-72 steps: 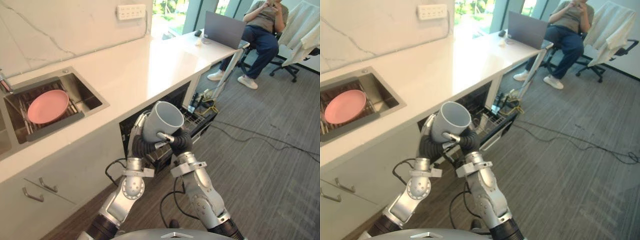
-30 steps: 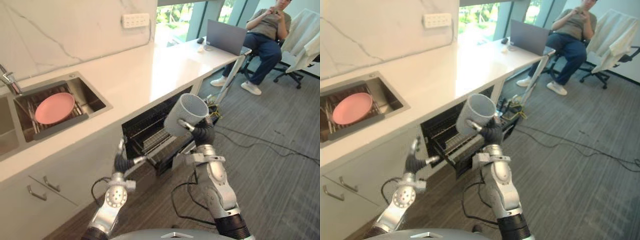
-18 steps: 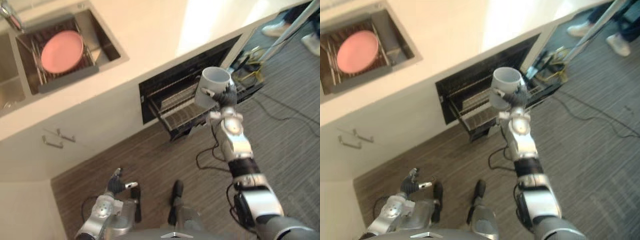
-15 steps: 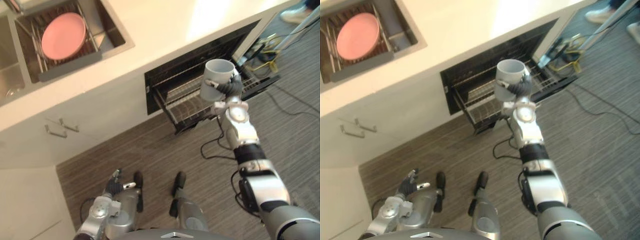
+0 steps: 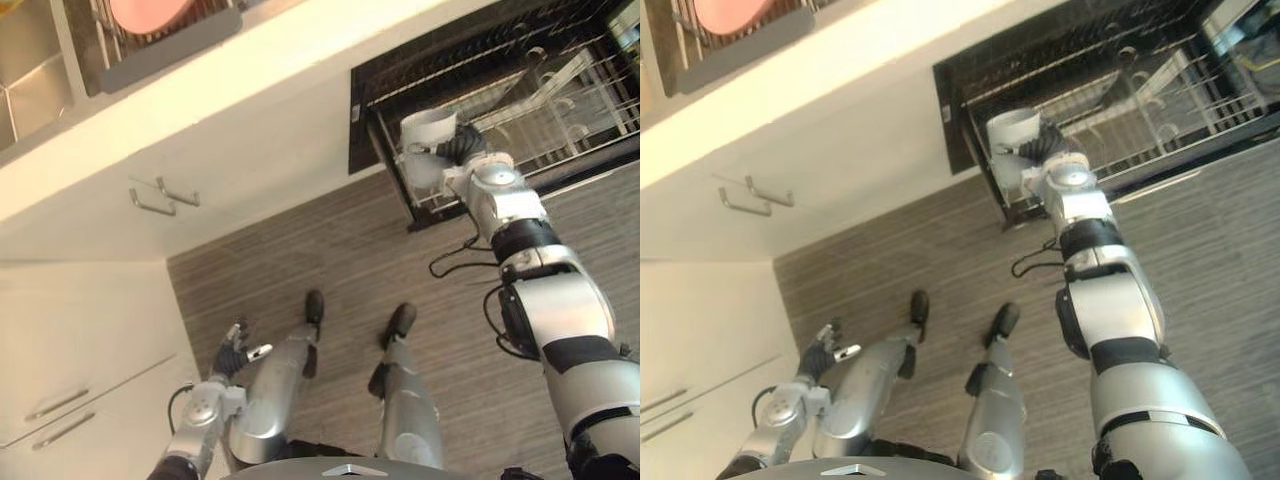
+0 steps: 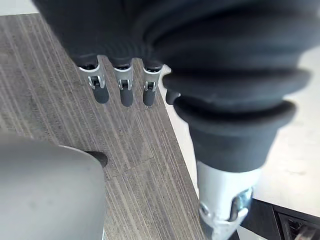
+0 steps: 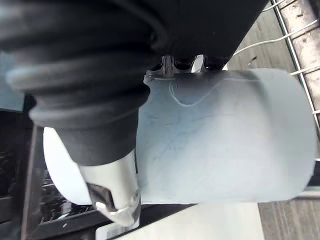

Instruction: Walk over to the sink, pick up the cup, carry it to the dishwasher, place the cup inside the dishwasher, then close the dishwasher door

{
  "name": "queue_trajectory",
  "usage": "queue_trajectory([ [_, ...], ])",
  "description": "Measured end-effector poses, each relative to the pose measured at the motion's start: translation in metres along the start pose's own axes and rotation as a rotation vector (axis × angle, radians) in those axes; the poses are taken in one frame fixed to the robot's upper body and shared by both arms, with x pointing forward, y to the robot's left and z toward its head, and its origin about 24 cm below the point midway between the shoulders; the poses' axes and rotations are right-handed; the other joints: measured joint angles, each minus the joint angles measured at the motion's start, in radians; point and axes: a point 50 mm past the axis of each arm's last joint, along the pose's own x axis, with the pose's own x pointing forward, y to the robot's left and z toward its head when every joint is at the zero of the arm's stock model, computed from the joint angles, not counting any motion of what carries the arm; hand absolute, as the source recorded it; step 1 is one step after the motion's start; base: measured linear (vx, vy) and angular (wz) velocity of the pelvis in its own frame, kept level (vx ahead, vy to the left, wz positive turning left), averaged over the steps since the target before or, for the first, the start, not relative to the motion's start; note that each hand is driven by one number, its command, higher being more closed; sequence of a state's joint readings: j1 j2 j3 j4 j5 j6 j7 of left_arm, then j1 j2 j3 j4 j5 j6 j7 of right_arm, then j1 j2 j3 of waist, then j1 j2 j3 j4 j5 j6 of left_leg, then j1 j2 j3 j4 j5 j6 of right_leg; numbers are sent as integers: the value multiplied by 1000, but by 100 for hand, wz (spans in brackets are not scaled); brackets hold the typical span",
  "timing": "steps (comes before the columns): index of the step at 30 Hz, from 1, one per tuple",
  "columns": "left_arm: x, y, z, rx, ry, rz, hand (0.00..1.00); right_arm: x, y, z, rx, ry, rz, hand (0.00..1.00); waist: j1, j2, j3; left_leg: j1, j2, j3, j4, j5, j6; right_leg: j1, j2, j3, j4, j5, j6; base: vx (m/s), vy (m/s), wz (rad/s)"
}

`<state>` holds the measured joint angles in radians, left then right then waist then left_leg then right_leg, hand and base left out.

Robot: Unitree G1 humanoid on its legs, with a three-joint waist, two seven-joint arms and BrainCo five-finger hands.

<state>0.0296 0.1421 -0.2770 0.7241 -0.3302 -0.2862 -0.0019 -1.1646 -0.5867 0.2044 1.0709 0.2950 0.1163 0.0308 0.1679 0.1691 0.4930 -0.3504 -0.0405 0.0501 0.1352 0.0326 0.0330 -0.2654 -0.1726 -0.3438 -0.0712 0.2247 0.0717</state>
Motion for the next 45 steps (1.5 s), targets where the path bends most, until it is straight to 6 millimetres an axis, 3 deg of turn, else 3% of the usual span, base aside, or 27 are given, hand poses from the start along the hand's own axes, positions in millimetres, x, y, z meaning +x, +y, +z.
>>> queue_trajectory([
  [1,1,-2,1,-23,-1,-4,0,0,-7,-1,-31,24,-13,100,12,7,3,-6,0,-2,-1,4,-1,-7,0,-1,0,0,0,-21,-3,8],
  [6,2,-4,1,-35,-4,-26,0,0,-18,-5,-103,90,-53,100,20,22,8,-32,-1,-27,-25,31,-8,-32,0,-33,4,-7,-12,0,-15,15],
  [7,2,-5,2,-46,-6,-27,0,0,-21,-1,-104,88,-60,0,24,22,8,-38,0,-27,-39,41,-10,-48,0,-34,11,-12,-19,10,-18,7],
  [22,1,-9,0,-61,4,-47,0,1,-21,14,-76,56,-19,0,24,26,5,-8,1,-29,-80,68,-10,-38,0,-39,13,-11,-17,25,-5,0],
  [28,-1,-7,-4,-64,21,-46,0,-2,-9,49,-36,-151,54,0,0,21,8,53,9,-12,-91,67,-12,10,4,-25,11,-18,-25,23,-16,-9],
  [30,-3,-4,-6,-71,24,-35,0,-5,-3,50,-22,-195,82,0,-9,11,13,91,13,-7,-109,70,-16,37,6,-22,10,-23,-23,37,-31,-12],
  [34,-8,9,-9,-89,22,11,0,-17,1,44,106,-304,107,0,-37,-44,18,165,23,6,-144,74,-23,87,17,-8,10,-32,-17,51,-33,-15],
  [37,-15,21,-17,-98,44,59,0,-37,14,19,254,-379,141,0,-71,-103,-9,223,29,20,-158,62,-27,130,24,7,9,-41,-9,115,-38,-19],
  [39,-27,33,-30,-122,85,123,0,-68,33,-22,391,-400,164,0,-103,-155,-75,260,32,30,-158,37,-30,159,31,18,12,-67,-5,114,-24,-16],
  [41,-36,40,-42,-116,129,165,0,-99,49,-50,490,-403,175,0,-131,-184,-137,284,35,30,-161,16,-32,169,35,37,37,-95,-1,128,-16,-13],
  [43,-41,44,-50,-89,160,194,0,-130,56,-63,541,-434,170,0,-158,-196,-170,308,36,17,-172,9,-31,185,38,64,70,-129,10,117,-18,17],
  [45,-46,47,-57,-60,196,215,0,-161,49,-71,584,-488,118,0,-199,-198,-189,354,29,-66,-193,17,-32,236,40,66,96,-182,17,136,-37,86],
])
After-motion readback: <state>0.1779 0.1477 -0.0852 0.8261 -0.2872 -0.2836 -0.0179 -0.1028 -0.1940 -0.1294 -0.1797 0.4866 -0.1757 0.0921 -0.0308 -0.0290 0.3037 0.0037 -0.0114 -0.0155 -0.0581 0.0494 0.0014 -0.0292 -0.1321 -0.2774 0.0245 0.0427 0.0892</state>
